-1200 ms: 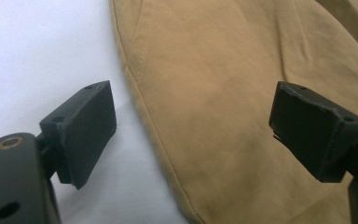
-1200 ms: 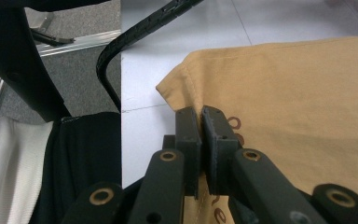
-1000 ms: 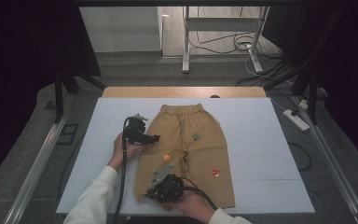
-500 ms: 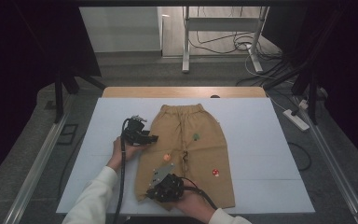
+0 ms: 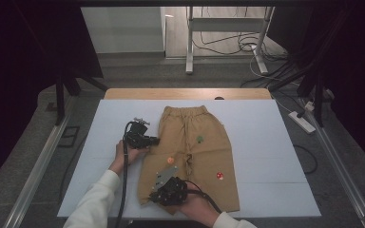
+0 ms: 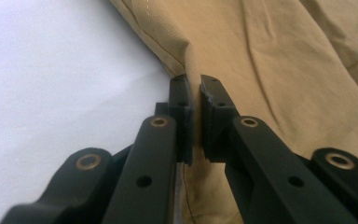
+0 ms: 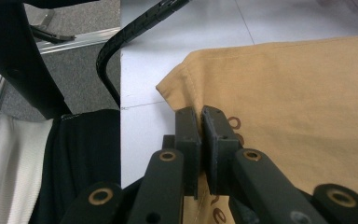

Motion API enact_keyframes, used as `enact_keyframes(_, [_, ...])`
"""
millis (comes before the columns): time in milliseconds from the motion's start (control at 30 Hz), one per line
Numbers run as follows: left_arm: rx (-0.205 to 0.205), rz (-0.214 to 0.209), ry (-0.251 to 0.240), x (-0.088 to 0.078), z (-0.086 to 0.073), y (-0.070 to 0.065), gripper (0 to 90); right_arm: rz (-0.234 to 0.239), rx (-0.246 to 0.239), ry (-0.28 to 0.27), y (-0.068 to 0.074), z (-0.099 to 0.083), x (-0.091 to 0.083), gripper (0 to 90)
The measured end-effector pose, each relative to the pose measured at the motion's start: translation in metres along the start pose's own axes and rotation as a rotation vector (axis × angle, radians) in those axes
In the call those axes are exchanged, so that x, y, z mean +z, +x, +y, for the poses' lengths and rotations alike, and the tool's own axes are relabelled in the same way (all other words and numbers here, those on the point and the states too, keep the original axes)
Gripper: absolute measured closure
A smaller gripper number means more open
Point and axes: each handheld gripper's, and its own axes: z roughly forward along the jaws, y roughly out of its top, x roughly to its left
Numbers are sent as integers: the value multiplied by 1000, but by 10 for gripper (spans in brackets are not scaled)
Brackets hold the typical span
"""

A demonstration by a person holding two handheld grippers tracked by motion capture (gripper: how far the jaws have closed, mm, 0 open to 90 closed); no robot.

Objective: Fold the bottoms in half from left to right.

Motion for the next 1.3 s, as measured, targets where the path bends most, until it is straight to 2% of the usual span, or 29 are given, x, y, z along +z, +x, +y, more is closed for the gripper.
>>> enact_keyframes(267, [23, -5, -23, -7, 2, -4, 841, 0, -1, -11, 0, 0, -1, 848])
enact_keyframes(500, [32, -27, -55, -14, 5, -9, 845, 2, 1, -15, 0, 0, -2, 848])
enact_keyframes(900, [24, -54, -94, -24, 7, -11, 849, -6, 16, -41, 0, -1, -15, 848])
enact_keyframes(1033, [26, -62, -89, -24, 7, -12, 853, -10, 28, -49, -2, -3, -19, 848])
enact_keyframes(1300, [25, -66, -111, -27, 8, -13, 853, -20, 32, -58, -2, -6, -26, 849])
